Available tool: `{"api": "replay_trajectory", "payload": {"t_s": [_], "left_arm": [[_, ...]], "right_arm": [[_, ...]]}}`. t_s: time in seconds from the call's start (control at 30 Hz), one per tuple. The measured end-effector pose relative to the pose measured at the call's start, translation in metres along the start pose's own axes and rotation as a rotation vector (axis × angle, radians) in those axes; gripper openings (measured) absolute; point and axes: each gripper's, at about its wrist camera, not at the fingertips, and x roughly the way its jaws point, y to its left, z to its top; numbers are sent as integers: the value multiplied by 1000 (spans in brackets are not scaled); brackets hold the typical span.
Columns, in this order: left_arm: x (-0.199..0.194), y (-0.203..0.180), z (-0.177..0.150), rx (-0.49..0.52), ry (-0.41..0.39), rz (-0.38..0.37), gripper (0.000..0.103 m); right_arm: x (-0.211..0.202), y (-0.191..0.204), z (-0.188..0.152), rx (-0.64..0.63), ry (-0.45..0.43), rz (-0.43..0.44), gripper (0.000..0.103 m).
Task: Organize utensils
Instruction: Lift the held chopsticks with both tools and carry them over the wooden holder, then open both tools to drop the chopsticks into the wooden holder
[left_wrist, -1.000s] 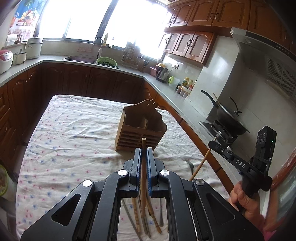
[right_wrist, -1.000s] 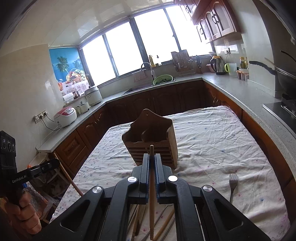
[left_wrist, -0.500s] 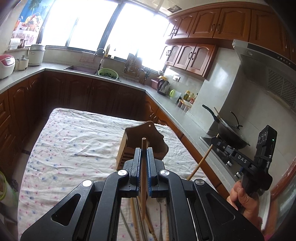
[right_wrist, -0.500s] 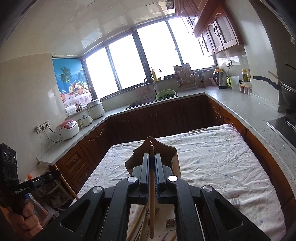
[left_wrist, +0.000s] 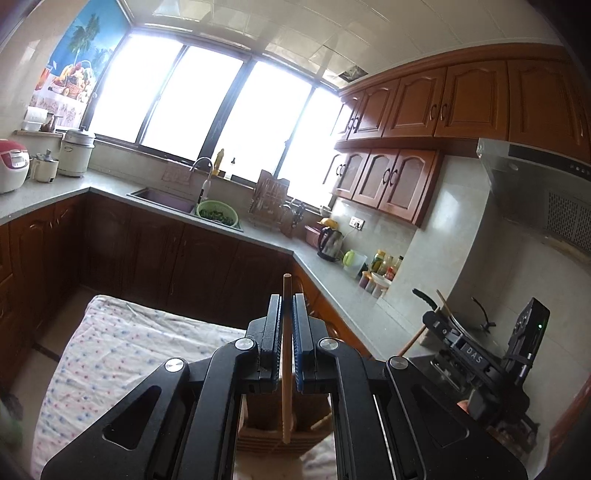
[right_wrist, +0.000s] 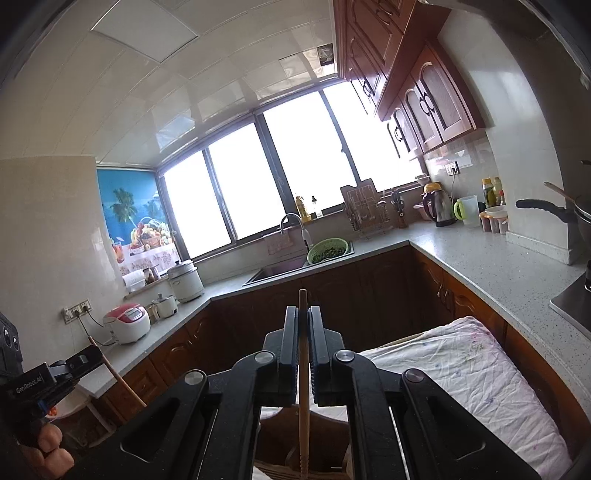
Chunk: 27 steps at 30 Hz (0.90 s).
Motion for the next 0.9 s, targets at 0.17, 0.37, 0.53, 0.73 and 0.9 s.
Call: {"api": "replay_trajectory", "payload": {"t_s": [0.17,0.37,0.53,0.73,0.9], "left_arm": [[46,18,-15,-53,-8,38,4],[88,39,-55,-102,21,86,4],[104,44,-79,-110,50,93,4],[112,43,-94,-89,67,101,5],[114,44,-91,-80,88,96,5]], "right_arm": [[30,-10,-16,-9,-7,-39,5],[59,-31,-58,16,30,-81,5],[69,-48,-83,84,40,-64,5],[71,-54,-90,100,36,-65,5],[73,-54,-85,100,61,-65,5]]}}
